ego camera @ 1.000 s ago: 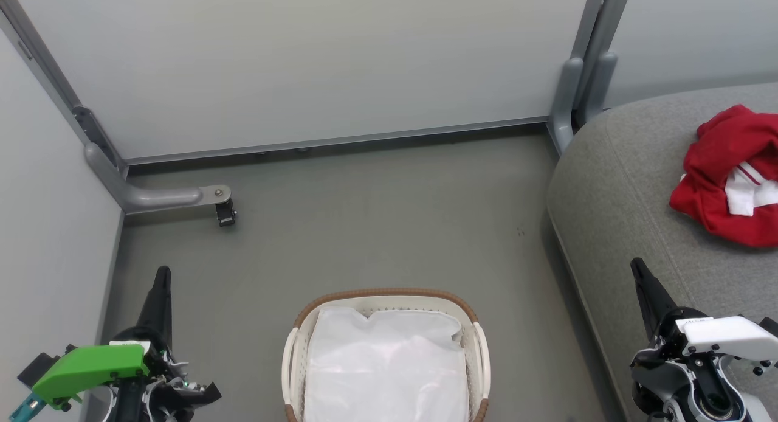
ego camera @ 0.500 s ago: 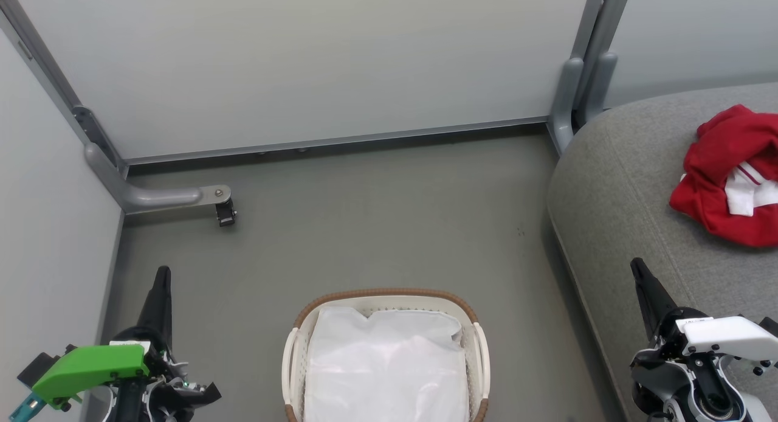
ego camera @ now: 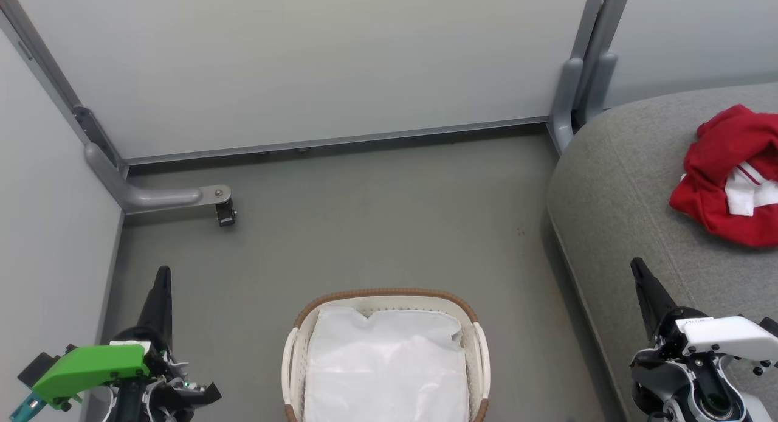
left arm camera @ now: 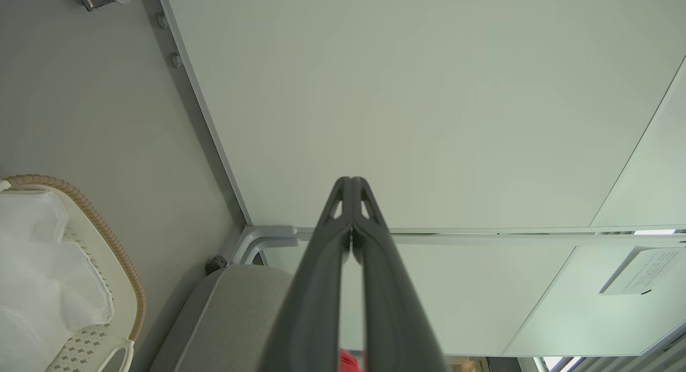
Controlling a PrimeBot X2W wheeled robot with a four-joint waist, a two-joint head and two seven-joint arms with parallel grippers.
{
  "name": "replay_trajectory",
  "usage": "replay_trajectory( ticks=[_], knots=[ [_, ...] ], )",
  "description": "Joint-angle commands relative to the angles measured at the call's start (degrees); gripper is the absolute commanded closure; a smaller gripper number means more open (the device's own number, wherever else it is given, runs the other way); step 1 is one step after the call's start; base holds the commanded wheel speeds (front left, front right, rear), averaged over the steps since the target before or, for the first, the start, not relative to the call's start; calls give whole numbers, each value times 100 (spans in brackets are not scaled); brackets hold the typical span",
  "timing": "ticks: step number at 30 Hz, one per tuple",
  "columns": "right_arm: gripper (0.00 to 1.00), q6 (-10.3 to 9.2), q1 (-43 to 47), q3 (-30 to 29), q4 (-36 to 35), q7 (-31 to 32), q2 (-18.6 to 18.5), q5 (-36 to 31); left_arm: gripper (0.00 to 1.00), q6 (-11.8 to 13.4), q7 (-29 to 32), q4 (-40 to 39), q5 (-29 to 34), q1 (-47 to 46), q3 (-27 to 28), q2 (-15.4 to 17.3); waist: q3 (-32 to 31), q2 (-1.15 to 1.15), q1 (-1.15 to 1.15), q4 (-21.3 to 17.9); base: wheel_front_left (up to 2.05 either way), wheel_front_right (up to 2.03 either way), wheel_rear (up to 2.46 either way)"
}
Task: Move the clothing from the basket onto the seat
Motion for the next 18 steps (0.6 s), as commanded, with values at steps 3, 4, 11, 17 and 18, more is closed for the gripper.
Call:
replay_trajectory(
  ticks=[3,4,11,17,18],
  knots=[
    [100,0,-36,-7,-22,17,-34,22,100,-28,-2,-2,22,-63,30,10,0,0,0,0,0,0,0],
    [100,0,-36,-7,-22,17,-34,22,100,-28,-1,-1,22,-63,30,10,0,0,0,0,0,0,0],
    [100,0,-36,-7,-22,17,-34,22,100,-28,3,-2,27,-63,33,8,0,0,0,0,0,0,0],
    [100,0,-36,-7,-22,17,-34,22,100,-28,4,1,30,-64,35,6,0,0,0,0,0,0,0],
    [100,0,-36,-7,-22,17,-34,22,100,-28,4,0,31,-64,35,6,0,0,0,0,0,0,0]
  ],
)
